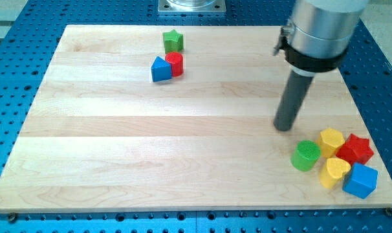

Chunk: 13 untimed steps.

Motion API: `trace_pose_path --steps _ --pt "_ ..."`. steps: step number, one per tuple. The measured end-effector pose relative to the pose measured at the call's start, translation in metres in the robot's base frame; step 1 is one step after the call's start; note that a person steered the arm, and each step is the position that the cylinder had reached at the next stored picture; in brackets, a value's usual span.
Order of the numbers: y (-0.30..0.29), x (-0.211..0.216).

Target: Push the triangle into the red star and yellow hexagon

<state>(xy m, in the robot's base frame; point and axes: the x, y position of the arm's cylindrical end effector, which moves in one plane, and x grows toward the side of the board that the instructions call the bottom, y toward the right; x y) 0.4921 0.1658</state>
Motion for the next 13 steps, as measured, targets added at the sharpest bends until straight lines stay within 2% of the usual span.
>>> trace_pose_path --steps 1,3,4,6,7,8,9,10,11,13 --pt "0.011 0.034" --pt "-0.004 0.039" --pt "-0.031 0.021" --pt "-0.218 -0.007" --pt "-0.286 -0.032" --pt "-0.312 -0.089" --pt "-0.315 -0.13" --pt "-0.306 -0.147" --pt "-0.265 -0.147" --pt "-0.193 -0.121"
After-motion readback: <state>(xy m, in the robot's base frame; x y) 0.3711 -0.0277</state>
